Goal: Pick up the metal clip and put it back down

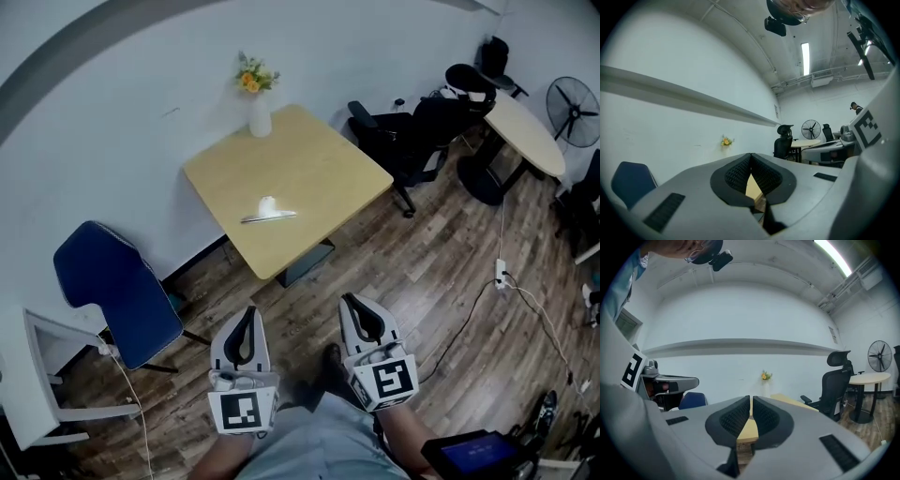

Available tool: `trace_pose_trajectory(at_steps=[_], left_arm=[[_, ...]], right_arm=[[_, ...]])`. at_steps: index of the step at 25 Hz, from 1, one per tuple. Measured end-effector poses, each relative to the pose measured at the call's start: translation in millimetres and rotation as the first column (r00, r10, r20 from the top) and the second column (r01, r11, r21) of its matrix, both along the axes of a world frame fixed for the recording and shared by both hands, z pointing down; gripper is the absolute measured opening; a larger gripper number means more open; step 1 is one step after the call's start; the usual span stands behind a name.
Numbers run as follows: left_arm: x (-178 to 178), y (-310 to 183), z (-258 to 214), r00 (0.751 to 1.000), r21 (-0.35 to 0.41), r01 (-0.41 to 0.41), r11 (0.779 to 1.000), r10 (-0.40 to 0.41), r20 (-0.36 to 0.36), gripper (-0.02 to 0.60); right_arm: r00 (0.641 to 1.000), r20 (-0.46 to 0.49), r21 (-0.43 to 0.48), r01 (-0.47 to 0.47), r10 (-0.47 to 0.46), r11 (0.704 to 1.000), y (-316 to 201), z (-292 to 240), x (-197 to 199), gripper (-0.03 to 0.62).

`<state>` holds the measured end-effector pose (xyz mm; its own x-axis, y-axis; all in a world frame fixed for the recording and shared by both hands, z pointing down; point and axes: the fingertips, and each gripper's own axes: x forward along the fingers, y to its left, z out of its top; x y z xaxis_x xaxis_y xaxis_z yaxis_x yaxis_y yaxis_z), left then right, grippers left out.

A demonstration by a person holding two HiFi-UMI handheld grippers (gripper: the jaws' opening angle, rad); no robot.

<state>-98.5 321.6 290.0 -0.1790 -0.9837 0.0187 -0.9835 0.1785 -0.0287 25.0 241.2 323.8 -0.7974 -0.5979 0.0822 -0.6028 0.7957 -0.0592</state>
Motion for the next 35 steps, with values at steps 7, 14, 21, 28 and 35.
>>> trace_pose_trajectory(at_steps=[7, 14, 21, 28, 35], left_arm=[[-8, -75, 27, 0.999, -0.082, -0.019, 0.996, 0.022, 0.028, 0.018], [-20, -171, 52, 0.999, -0.157, -0.017, 0.988, 0.023, 0.037, 0.018], [-32, -236, 28, 0.998, -0.155, 0.038, 0.987, -0.029, 0.058, 0.018], [-63, -262, -3, 0.990, -0.107, 0.113, 0.988, -0.103, 0.091, 0.018], [-115, -283, 10, 0.993, -0.103, 0.113, 0.988, -0.109, 0.039, 0.018]], right_arm=[[1.000, -0.003, -0.066, -0.018, 0.018, 0.998, -70, 29, -4, 0.049], [1.000, 0.023, -0.133, 0.006, -0.003, 0.991, -170, 53, -15, 0.049], [0.994, 0.083, -0.115, 0.080, -0.071, 0.990, -244, 28, -35, 0.049], [0.983, 0.135, -0.072, 0.138, -0.128, 0.988, -284, -3, -67, 0.049], [0.983, 0.094, -0.078, 0.164, -0.157, 0.983, -302, 5, -119, 0.049]])
